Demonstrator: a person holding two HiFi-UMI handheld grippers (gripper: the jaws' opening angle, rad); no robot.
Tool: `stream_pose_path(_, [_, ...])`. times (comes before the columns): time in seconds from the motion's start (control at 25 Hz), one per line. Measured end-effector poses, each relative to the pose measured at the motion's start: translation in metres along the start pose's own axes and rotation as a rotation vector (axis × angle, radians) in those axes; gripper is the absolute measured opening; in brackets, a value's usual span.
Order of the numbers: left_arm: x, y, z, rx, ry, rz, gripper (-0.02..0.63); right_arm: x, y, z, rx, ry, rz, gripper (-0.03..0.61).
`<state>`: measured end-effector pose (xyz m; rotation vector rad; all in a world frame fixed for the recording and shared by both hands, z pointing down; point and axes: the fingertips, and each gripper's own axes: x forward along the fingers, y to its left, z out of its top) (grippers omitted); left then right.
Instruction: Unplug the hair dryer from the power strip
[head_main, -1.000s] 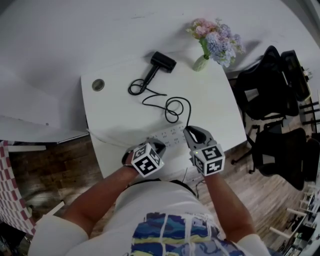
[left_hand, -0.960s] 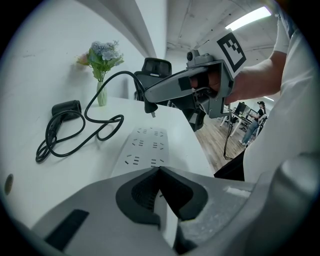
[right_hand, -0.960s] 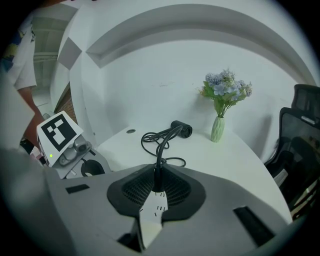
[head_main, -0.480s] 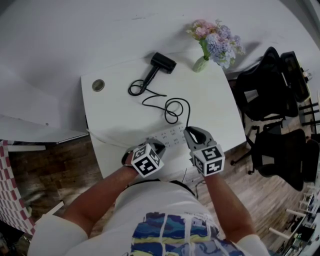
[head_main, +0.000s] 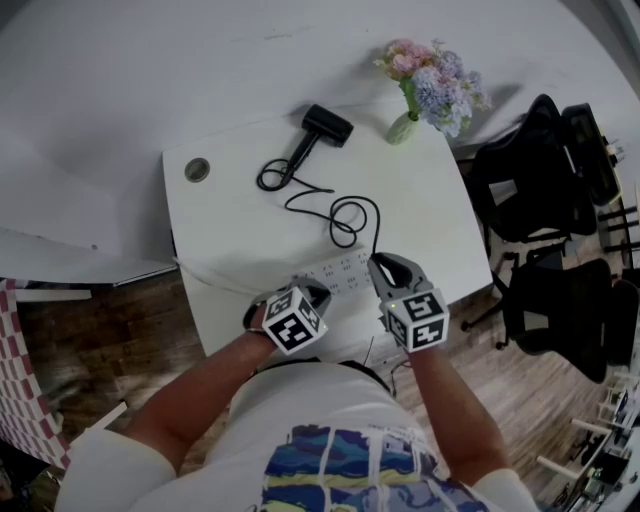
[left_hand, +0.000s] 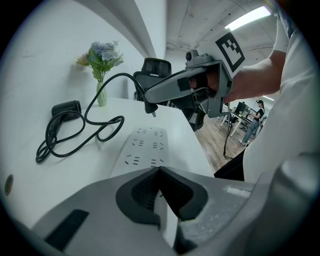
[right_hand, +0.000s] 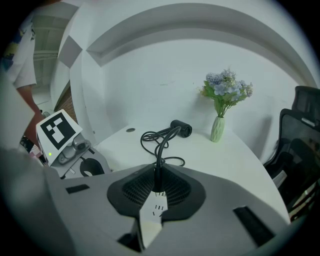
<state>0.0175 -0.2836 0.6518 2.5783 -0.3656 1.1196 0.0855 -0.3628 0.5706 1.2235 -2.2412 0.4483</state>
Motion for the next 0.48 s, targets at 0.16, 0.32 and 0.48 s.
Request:
stream_pose_path(0.16, [0.0000, 0.0006, -0.0004, 0.000, 0.000, -0.001, 0.002, 0.0010, -0.0015, 0.0018, -0.007, -0.007, -0.004, 0.046])
stream_pose_path(0.32, [0.0000, 0.0006, -0.0007, 0.002, 0.000, 0.001, 0.002, 0.0009, -0.0010, 0.0009, -0.006, -0.005, -0.003, 0.044])
stream_pose_path(0.48, [0.0002, 0.0010, -0.0019, 0.002, 0.000, 0.001, 0.002, 0.0014, 0.0000, -0.0028, -0.001, 0.006, -0.001, 0.046])
